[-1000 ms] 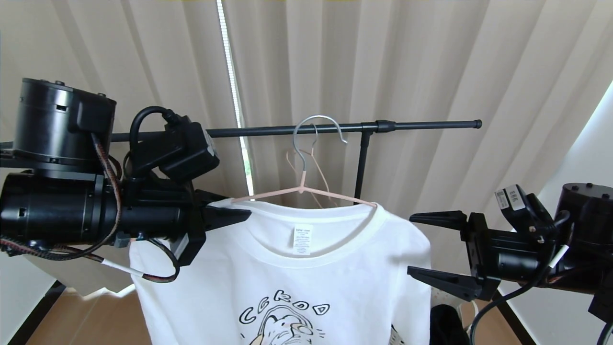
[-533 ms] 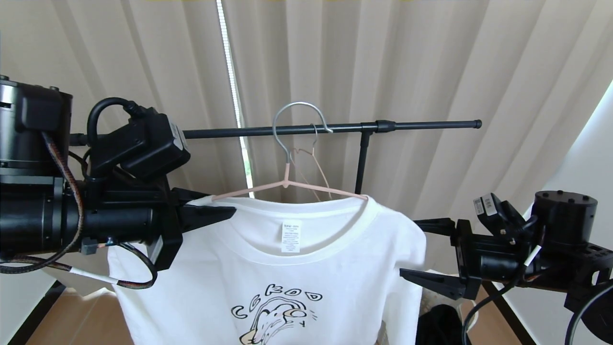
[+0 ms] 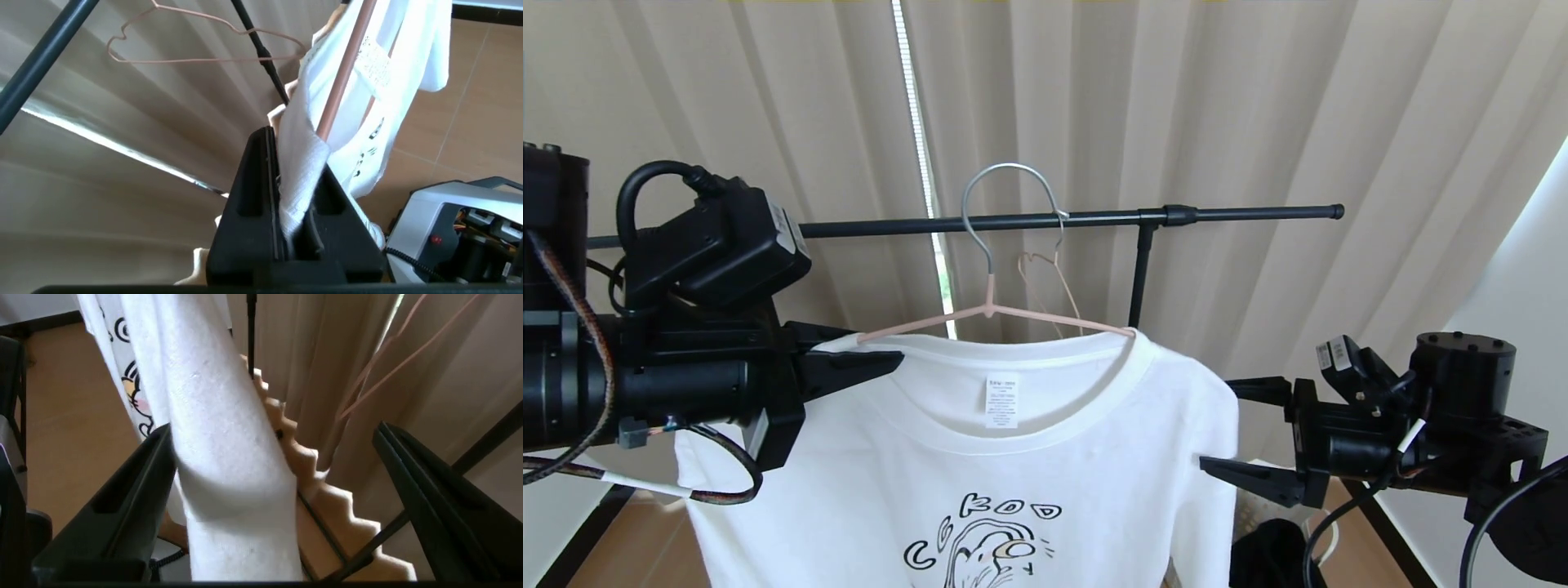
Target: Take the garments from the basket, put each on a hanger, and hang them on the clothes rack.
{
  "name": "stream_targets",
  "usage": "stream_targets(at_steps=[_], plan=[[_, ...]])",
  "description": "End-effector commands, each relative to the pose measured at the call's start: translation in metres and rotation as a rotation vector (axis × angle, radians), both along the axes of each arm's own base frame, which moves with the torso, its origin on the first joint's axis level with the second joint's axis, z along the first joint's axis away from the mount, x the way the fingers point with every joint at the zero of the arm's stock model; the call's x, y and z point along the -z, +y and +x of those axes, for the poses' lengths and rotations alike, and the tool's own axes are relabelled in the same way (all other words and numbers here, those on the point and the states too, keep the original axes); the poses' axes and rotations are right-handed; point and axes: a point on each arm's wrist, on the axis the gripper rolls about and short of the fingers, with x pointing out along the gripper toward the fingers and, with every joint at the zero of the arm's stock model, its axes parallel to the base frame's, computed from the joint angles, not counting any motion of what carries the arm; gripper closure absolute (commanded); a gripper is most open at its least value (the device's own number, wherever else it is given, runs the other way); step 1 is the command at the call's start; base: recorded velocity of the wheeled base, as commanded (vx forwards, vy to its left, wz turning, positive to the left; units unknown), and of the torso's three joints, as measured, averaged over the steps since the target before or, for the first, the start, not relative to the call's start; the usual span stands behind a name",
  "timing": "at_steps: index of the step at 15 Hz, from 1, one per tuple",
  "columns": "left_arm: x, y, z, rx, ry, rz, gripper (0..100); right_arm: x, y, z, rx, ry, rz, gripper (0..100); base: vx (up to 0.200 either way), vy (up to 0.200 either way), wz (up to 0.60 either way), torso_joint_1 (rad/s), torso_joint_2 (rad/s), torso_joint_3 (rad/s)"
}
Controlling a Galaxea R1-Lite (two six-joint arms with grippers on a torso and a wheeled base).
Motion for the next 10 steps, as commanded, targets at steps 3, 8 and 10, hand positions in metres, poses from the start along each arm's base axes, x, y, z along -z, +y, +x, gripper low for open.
stream_targets(at_steps=[3,8,10], plan=[[-0.003,0.004,-0.008,-0.005,-0.019,-0.010,100,0.002,0.000,0.002,0.003,0.008,-0.001,100,0.000,0.000,0.00,0.000,0.00,0.000],[-0.002,0.010,-0.010,-0.030,-0.017,-0.014,100,-0.002,-0.008,0.006,0.032,-0.012,0.003,100,0.000,0.000,0.00,0.000,0.00,0.000],[-0.003,0.015,-0.014,-0.049,-0.027,-0.018,100,-0.003,-0.012,0.008,0.048,-0.017,0.004,100,0.000,0.000,0.00,0.000,0.00,0.000]])
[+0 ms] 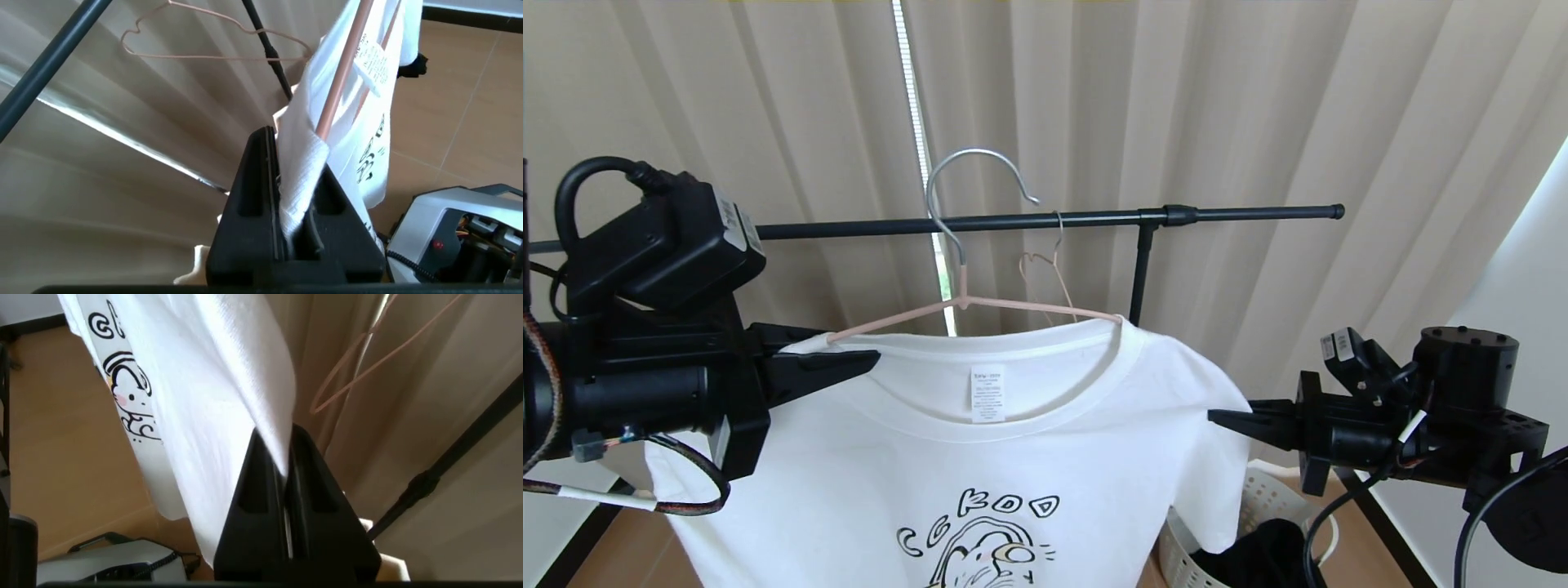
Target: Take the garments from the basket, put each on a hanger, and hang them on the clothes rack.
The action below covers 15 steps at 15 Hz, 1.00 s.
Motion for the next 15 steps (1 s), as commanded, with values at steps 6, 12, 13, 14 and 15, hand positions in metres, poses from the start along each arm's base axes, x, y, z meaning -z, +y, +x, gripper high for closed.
stream_targets(at_steps=[6,12,13,14,15], plan=[[0.003,0.010,-0.008,-0.035,-0.003,0.000,100,-0.004,-0.002,-0.003,0.003,-0.009,0.003,100,0.000,0.000,0.00,0.000,0.00,0.000],[0.011,0.011,-0.007,-0.045,0.026,0.009,100,-0.011,-0.001,-0.009,-0.002,-0.032,0.007,0,0.000,0.000,0.00,0.000,0.00,0.000],[0.017,0.016,-0.006,-0.070,0.047,0.017,100,-0.015,-0.001,-0.010,-0.001,-0.045,0.010,0,0.000,0.000,0.00,0.000,0.00,0.000],[0.024,0.020,-0.005,-0.092,0.069,0.024,100,-0.015,-0.001,-0.010,-0.001,-0.048,0.010,0,0.000,0.000,0.00,0.000,0.00,0.000],[0.031,0.024,-0.004,-0.114,0.094,0.033,100,-0.015,-0.001,-0.010,-0.001,-0.048,0.010,0,0.000,0.000,0.00,0.000,0.00,0.000]])
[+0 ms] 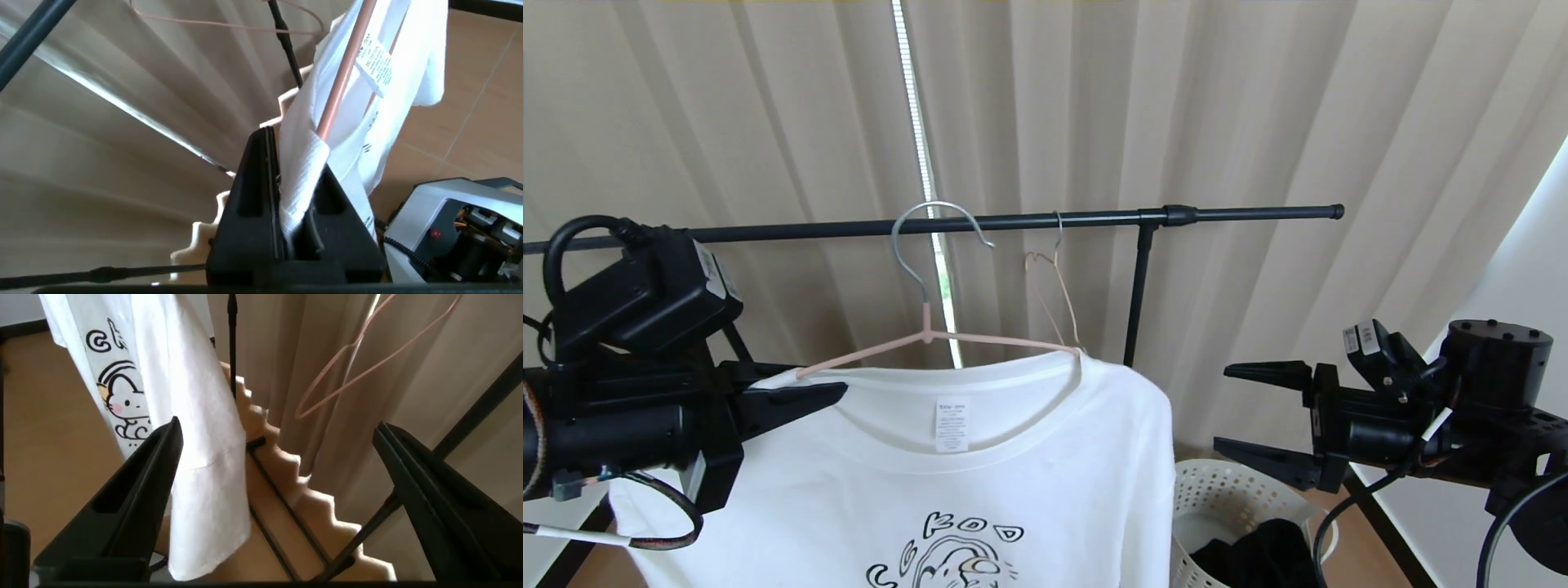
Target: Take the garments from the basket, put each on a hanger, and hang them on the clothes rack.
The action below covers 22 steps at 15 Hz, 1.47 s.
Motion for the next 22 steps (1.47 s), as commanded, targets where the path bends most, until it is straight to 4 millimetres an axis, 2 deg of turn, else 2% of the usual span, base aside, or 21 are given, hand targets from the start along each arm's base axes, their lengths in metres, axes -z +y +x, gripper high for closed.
stream_targets(at_steps=[1,4,7,11,16,19,22], plan=[[0.016,0.008,0.002,-0.046,0.060,0.017,100,-0.002,0.000,0.000,0.000,-0.009,0.001,0,0.000,0.000,0.00,0.000,0.00,0.000],[0.043,0.014,0.013,-0.090,0.145,0.038,100,-0.002,0.000,0.000,0.000,-0.012,0.000,0,0.000,0.000,0.00,0.000,0.00,0.000],[0.066,0.016,0.027,-0.134,0.156,0.050,100,-0.002,0.000,0.000,0.000,-0.009,0.001,0,0.000,0.000,0.00,0.000,0.00,0.000],[0.085,0.018,0.042,-0.177,0.206,0.077,100,0.000,0.000,0.001,0.002,-0.003,-0.002,0,0.000,0.000,0.00,0.000,0.00,0.000],[0.100,0.027,0.054,-0.221,0.269,0.086,100,0.000,0.000,0.001,0.002,-0.001,-0.002,0,0.000,0.000,0.00,0.000,0.00,0.000],[0.103,0.032,0.063,-0.269,0.251,0.081,100,0.000,0.000,0.001,0.002,-0.001,-0.002,0,0.000,0.000,0.00,0.000,0.00,0.000],[0.109,0.030,0.088,-0.396,0.227,-0.001,100,0.002,0.000,0.001,0.002,0.005,-0.003,0,0.000,0.000,0.00,0.000,0.00,0.000]])
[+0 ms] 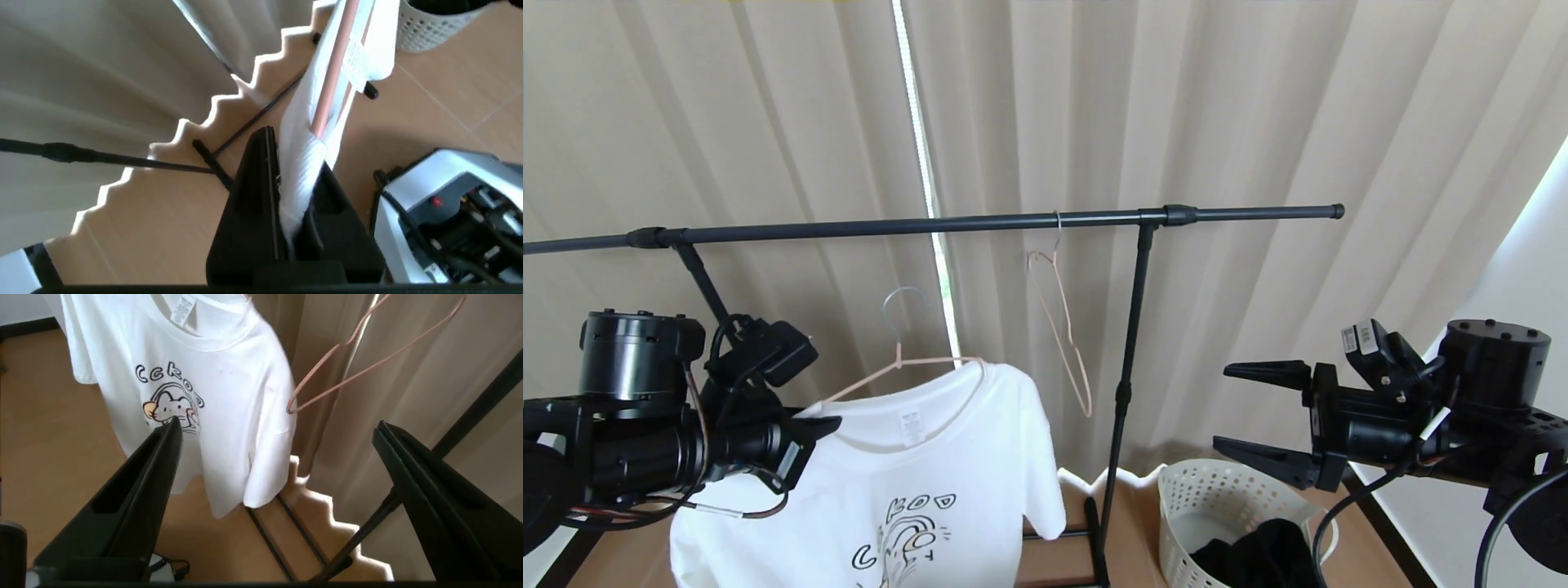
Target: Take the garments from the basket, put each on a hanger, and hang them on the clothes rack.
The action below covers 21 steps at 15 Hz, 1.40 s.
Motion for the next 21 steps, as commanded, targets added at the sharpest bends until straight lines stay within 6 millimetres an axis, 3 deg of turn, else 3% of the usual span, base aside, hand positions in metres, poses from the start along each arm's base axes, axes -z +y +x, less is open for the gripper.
stream_targets(at_steps=[1,8,12,21], plan=[[0.011,-0.001,0.019,-0.062,0.006,-0.017,100,0.001,0.000,0.000,0.000,0.003,-0.001,0,0.000,0.000,0.00,0.000,0.00,0.000],[0.008,-0.010,0.066,-0.280,-0.048,-0.107,100,0.001,0.000,0.000,0.000,0.002,0.000,0,0.000,0.000,0.00,0.000,0.00,0.000],[0.000,-0.017,0.082,-0.291,-0.085,-0.147,100,0.001,0.000,0.000,0.001,0.002,-0.001,0,0.000,0.000,0.00,0.000,0.00,0.000],[0.004,-0.028,0.132,-0.326,-0.132,-0.165,100,0.000,0.000,0.000,0.001,-0.001,-0.001,0,0.000,0.000,0.00,0.000,0.00,0.000]])
